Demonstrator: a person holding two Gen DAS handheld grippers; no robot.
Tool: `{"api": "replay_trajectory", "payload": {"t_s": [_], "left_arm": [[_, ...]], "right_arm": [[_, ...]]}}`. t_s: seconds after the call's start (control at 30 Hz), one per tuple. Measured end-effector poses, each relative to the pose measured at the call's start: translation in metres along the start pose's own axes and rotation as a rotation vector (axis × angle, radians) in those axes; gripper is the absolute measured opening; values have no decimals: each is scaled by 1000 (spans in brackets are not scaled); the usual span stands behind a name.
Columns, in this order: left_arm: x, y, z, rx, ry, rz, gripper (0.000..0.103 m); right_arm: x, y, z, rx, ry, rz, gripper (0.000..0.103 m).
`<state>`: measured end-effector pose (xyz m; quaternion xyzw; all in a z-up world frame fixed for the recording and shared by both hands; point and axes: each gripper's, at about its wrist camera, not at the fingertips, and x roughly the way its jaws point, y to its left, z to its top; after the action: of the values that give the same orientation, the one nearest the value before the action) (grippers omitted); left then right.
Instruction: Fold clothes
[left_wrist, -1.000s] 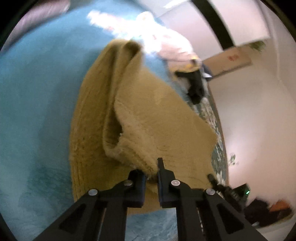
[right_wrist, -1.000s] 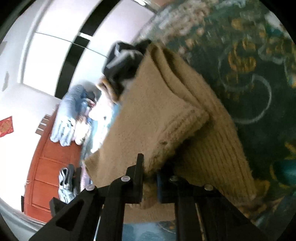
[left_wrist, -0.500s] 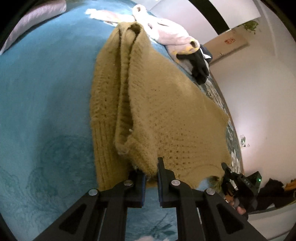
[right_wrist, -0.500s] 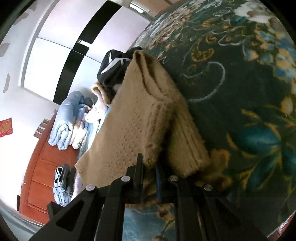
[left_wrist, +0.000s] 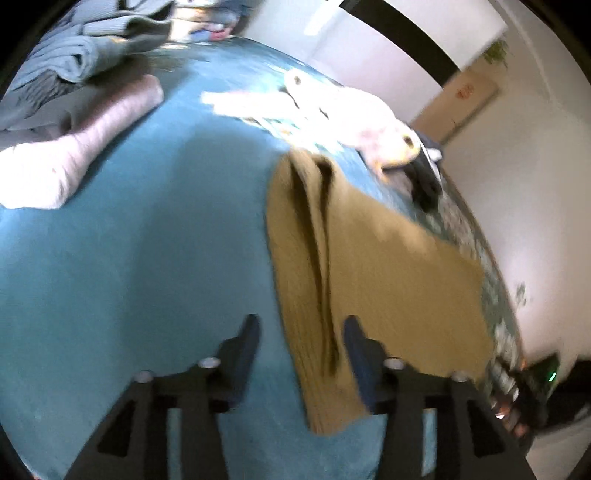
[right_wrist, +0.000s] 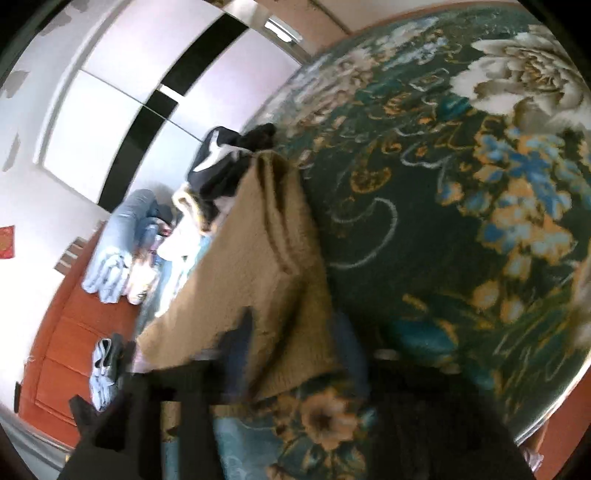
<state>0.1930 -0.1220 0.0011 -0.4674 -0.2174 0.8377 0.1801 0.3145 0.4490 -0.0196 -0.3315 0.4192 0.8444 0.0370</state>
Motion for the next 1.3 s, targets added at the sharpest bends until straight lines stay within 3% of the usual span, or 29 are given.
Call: {"api": "replay_trajectory", "payload": {"t_s": [0.07, 0.13, 0.37, 0.43, 0.73, 0.93, 1.0, 1.03, 1.07, 1.13, 1.2, 1.3], "left_arm": [[2, 5, 17, -21, -27, -26, 73], [14, 3, 38, 6, -36, 5, 75], [62, 5, 90, -13, 46, 9, 79], [76, 5, 101, -30, 61, 12, 79], [119, 15, 121, -100, 136, -22, 79], [122, 16, 119, -116, 126, -96, 78], [124, 16, 117, -124, 134, -124, 77], [124, 14, 117, -114, 129, -114, 74], [124, 13, 116, -105, 124, -104, 66], [126, 13, 115, -109, 125, -95, 53], [127, 12, 114, -106, 130, -97, 32], [124, 6, 115, -74, 121, -97, 25]], "right_arm": [[9, 0, 4, -9, 29, 11, 63], [17, 1, 12, -15, 48, 20, 63], [49, 23, 69, -71, 83, 6, 65], [61, 28, 87, -75, 76, -11, 73], [123, 30, 145, -11, 134, -1, 74], [149, 20, 158, 45, 188, 26, 74], [152, 20, 159, 39, 201, 34, 69], [153, 20, 159, 36, 208, 38, 61], [155, 20, 159, 34, 215, 38, 56], [159, 20, 157, 23, 234, -3, 34], [159, 22, 155, -1, 235, -26, 30], [155, 29, 155, -22, 222, -25, 21]]}}
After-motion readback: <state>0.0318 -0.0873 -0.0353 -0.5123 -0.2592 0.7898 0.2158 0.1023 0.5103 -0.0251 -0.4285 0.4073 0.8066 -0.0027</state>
